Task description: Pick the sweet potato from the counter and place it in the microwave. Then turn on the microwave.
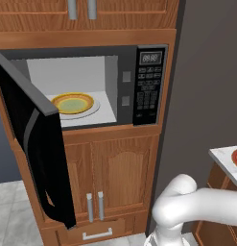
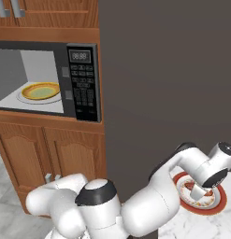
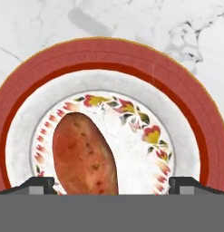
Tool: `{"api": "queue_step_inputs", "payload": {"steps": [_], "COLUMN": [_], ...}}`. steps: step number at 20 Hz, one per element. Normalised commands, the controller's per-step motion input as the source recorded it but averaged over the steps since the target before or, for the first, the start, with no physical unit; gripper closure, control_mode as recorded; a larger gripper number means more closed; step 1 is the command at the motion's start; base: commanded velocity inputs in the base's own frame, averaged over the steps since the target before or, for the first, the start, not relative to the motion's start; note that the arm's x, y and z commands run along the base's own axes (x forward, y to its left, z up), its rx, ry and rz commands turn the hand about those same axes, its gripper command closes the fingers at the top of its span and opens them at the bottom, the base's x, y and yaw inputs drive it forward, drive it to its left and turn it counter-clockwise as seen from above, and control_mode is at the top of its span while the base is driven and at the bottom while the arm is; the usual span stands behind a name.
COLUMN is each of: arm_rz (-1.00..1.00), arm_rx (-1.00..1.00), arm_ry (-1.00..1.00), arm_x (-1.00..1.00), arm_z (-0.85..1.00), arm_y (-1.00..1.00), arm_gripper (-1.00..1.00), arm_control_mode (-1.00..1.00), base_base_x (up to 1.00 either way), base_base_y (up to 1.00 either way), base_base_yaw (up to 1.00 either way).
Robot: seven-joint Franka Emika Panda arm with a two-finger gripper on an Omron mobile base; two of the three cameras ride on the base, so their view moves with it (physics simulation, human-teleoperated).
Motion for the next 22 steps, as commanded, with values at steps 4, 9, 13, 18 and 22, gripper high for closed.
{"api": "queue_step_inputs", "payload": {"steps": [4,9,13,18,22], "arm_rz": [0.0,0.0,0.0,0.0,-0.01], "arm_rx": [0.0,0.0,0.0,0.0,0.0], "arm_ry": [0.0,0.0,0.0,0.0,0.0], "arm_x": [0.14,0.14,0.09,0.0,0.02], "arm_z": [-0.2,-0.17,-0.16,-0.18,-0.18], "arm_y": [-0.15,-0.09,-0.05,-0.01,0.0], "arm_gripper": [-1.0,-1.0,-1.0,-1.0,1.0], "arm_control_mode": [-1.0,-1.0,-1.0,-1.0,-1.0], "base_base_x": [0.0,0.0,0.0,0.0,0.0], "base_base_y": [0.0,0.0,0.0,0.0,0.0], "base_base_yaw": [0.0,0.0,0.0,0.0,0.0]}}
